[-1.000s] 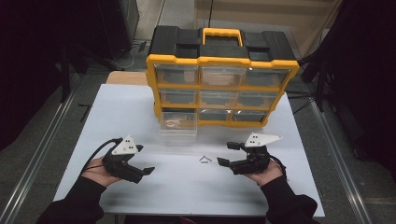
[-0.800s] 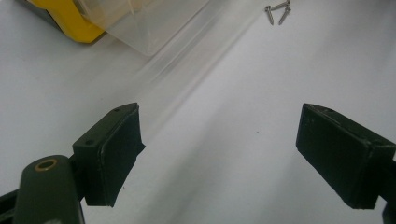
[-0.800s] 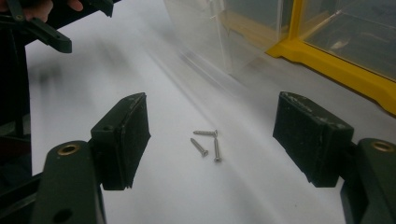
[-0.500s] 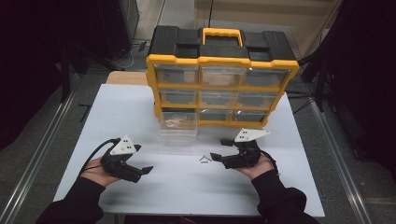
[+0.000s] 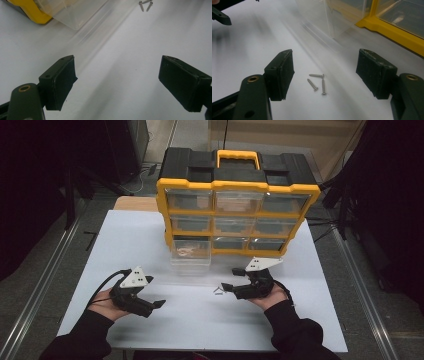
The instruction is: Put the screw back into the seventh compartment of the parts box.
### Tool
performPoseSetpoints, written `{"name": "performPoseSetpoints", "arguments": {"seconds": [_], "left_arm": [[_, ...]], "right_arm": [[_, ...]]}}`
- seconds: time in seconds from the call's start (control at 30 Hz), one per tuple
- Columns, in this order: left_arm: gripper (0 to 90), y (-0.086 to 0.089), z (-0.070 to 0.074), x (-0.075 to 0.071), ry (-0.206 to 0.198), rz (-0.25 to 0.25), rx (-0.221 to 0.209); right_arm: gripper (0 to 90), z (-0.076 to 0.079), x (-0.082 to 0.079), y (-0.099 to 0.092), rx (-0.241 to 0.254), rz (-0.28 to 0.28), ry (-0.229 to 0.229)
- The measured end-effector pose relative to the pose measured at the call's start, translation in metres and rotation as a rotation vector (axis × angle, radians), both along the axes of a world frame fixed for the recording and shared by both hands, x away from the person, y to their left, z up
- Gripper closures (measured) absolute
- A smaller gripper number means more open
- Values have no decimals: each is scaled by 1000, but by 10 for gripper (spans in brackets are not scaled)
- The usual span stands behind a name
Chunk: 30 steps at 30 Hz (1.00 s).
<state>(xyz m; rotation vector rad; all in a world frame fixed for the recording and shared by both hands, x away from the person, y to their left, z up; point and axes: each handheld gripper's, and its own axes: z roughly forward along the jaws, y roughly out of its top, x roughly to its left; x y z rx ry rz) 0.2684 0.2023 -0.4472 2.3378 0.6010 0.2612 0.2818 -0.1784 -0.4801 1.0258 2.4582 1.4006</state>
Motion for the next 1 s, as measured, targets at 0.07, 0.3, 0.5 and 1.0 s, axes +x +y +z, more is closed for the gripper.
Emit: {"name": "performPoseSetpoints", "arguments": {"seconds": [0.07,0.3,0.5,1.0], "left_arm": [[141,0,0,0,1,-2,1],[141,-1,-1,0,-1,-11,6],[141,-1,-1,-1,0,-14,9],[141,-3,-1,-1,2,-19,15]], "right_arm": [[321,-1,1,1,-8,-4,6],[343,-9,4,7,-54,-3,23],[372,-15,6,12,-86,-18,27],[530,-23,7,20,-139,-19,59]]}}
